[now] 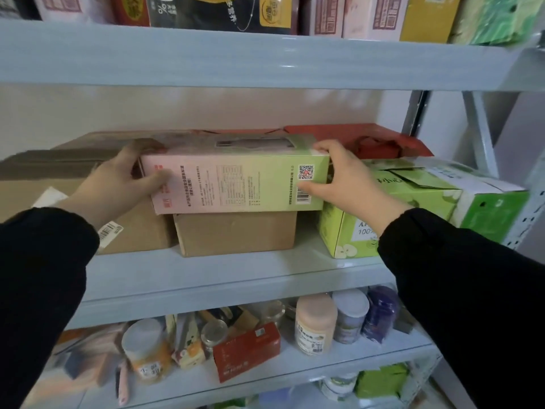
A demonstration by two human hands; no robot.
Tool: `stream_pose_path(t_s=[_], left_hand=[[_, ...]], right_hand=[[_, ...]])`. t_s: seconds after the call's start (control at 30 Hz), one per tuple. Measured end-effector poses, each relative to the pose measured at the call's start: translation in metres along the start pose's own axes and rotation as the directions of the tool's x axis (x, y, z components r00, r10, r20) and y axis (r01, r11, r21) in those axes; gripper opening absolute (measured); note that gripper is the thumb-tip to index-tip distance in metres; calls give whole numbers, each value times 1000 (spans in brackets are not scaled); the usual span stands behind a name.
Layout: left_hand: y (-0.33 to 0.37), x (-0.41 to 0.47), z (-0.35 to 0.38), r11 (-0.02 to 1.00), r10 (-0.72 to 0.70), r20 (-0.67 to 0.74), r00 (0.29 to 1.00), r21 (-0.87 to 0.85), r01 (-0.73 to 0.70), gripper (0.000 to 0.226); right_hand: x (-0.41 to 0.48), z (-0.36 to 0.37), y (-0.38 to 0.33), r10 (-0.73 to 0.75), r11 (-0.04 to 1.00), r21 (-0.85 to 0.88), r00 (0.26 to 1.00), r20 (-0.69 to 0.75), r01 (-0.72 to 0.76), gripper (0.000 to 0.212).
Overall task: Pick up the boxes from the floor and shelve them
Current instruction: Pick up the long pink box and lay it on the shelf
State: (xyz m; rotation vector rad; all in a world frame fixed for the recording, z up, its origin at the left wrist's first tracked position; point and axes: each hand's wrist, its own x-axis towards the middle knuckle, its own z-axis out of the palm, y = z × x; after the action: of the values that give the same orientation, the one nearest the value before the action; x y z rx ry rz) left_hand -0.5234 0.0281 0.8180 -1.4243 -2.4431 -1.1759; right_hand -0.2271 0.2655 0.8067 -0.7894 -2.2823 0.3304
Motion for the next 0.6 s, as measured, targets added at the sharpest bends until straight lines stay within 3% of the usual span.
stream_pose_path(t_s=[0.23,0.53,0.6], left_hand=[[14,2,12,999,43,20,999,-10,-43,28],[17,1,13,989,104,67,992,96,-111,52],[7,-4,-5,992,85,-44,995,102,-80,52]], right_hand=[[10,-8,9,54,995,-83,998,17,-52,78],[6,-14,24,86,995,-53,996,11,-85,70],[5,-14,24,76,993,-93,997,-6,-77,72]])
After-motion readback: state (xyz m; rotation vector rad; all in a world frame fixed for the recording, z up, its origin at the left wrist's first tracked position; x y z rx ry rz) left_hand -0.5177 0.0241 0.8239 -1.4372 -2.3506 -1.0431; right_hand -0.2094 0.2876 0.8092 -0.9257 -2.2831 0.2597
